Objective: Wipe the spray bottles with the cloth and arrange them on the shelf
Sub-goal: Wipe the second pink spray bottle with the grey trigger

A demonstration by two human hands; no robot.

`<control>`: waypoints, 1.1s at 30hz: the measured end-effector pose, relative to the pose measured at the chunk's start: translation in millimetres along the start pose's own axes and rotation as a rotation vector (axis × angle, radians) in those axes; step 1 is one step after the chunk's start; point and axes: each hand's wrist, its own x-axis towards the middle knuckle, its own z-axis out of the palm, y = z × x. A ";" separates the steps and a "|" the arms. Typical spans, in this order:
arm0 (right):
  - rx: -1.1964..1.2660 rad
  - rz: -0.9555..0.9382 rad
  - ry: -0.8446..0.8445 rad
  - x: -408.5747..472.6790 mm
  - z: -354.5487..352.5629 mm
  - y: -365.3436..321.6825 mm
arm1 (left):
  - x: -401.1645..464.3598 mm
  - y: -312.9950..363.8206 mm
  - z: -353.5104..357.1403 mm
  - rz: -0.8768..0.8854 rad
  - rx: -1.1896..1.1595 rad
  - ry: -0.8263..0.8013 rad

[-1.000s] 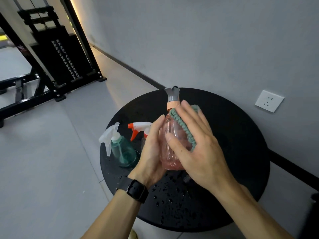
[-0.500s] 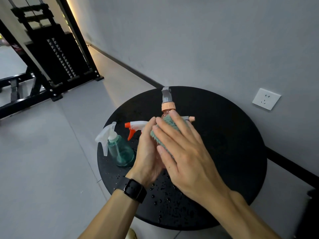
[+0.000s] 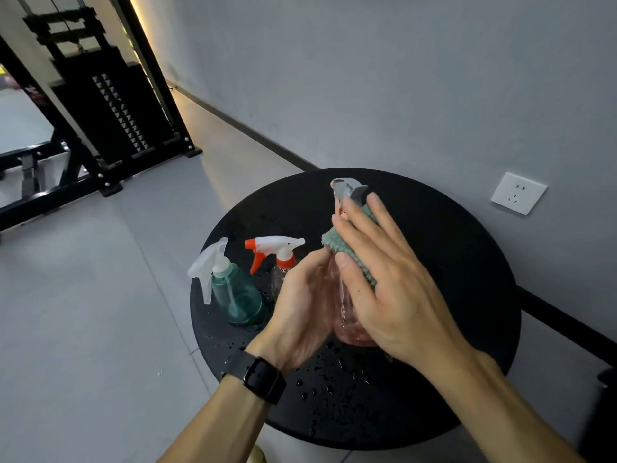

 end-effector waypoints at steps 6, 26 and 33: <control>0.067 0.015 -0.052 -4.2 1.2 -7.0 | -0.1 -1.7 -1.0 0.079 0.021 0.019; -0.126 -0.006 0.069 -6.3 3.8 -15.0 | -0.7 -7.3 2.2 0.107 0.000 -0.054; 0.031 -0.017 0.075 -8.1 5.3 -19.2 | -0.4 -4.5 3.7 0.161 -0.144 -0.058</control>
